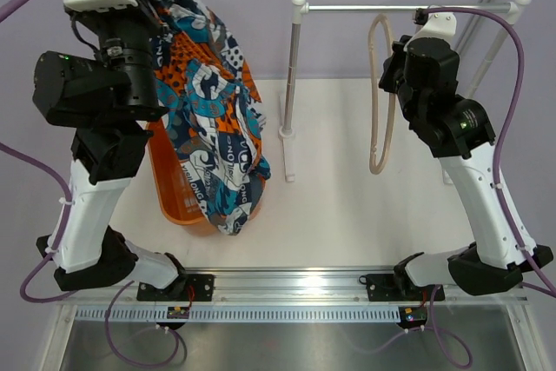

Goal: Remove the shorts from the hanger

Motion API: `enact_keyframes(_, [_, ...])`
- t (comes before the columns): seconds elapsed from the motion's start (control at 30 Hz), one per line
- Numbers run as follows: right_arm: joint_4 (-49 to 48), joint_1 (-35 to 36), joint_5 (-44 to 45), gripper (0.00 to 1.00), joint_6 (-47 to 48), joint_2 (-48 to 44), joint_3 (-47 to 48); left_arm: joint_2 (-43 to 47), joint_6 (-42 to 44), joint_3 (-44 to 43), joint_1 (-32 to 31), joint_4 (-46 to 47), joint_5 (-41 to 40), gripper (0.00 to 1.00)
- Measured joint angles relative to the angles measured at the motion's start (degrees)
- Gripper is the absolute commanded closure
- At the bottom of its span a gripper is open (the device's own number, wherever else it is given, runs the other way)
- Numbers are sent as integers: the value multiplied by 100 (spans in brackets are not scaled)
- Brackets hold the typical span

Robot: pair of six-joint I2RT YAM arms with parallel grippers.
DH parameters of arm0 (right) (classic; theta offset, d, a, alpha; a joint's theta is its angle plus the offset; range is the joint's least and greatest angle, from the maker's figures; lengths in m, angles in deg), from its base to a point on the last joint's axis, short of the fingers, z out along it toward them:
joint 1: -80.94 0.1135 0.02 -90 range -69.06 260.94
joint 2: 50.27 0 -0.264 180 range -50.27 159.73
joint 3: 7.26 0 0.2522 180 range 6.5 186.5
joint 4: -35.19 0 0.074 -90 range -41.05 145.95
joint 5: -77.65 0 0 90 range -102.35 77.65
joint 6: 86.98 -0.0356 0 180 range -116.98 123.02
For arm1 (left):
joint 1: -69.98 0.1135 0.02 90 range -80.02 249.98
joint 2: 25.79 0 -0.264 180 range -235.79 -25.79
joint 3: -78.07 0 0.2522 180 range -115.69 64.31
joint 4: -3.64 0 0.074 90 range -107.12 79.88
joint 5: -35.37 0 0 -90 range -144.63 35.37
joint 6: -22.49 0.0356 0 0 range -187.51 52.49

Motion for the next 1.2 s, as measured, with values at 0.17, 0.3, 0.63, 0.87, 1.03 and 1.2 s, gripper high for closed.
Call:
enact_keyframes(0.17, [127,-4,-76,100,24,-4,94,-87,247,-114,605,470,-155,100])
enact_keyframes(0.3, [177,-4,-83,100,48,0,184,-72,146,177,1005,577,-153,100])
enact_keyframes(0.63, [236,-4,-221,100,48,-101,-17,269,-2120,3195,1744,-299,396,100])
enact_keyframes(0.87, [238,-4,-284,100,48,-437,-273,520,-4822,6137,1696,-916,1115,100])
enact_keyframes(1.03, [236,-4,-339,100,50,-625,-299,-214,-6131,6461,1775,-1390,1749,100])
enact_keyframes(1.2, [249,-4,-378,100,50,-702,-319,-710,-7049,6679,2131,-1207,2879,100])
